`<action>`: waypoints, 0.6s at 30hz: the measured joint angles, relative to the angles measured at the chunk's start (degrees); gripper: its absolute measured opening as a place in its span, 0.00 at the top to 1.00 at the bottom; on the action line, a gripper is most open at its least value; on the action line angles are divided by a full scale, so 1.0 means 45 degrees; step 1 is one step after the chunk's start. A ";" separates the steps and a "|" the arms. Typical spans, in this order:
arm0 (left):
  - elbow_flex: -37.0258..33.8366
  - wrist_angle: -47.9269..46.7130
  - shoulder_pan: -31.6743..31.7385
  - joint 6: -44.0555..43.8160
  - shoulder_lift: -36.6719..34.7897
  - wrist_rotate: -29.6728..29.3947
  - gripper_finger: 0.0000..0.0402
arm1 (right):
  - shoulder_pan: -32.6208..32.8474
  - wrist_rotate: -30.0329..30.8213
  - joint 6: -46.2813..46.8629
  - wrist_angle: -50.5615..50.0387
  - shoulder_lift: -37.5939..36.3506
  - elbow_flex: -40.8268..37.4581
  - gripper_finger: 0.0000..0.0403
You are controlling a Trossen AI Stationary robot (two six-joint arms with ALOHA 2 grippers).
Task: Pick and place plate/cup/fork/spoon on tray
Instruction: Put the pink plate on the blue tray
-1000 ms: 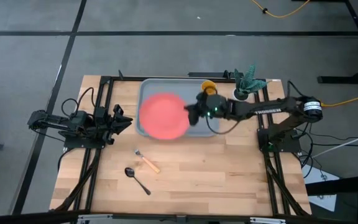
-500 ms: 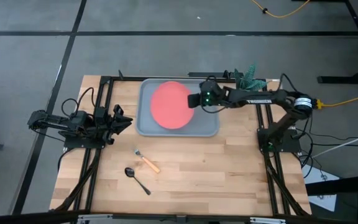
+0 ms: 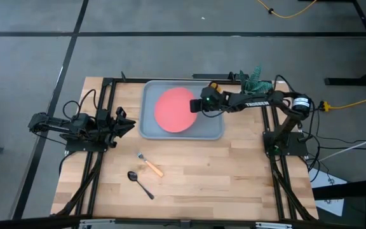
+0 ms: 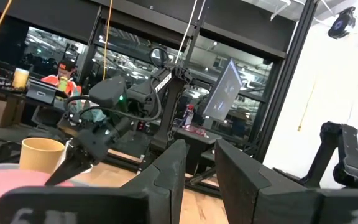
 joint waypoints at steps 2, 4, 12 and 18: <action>0.0002 -0.0005 0.0000 0.0004 0.0000 0.0002 0.80 | -0.0055 0.0002 0.0009 -0.0100 -0.0051 0.0000 0.88; 0.0002 0.0000 0.0000 0.0004 -0.0004 0.0002 0.80 | -0.0112 -0.0115 -0.0147 -0.0469 -0.0104 -0.0003 0.87; -0.0003 -0.0010 -0.0002 0.0009 -0.0004 0.0002 0.80 | -0.0099 -0.0206 -0.0625 -0.1649 -0.0125 -0.0005 0.87; -0.0003 -0.0005 0.0000 0.0014 -0.0004 0.0002 0.80 | -0.0099 -0.0562 -0.0693 -0.1835 -0.0718 -0.0005 0.86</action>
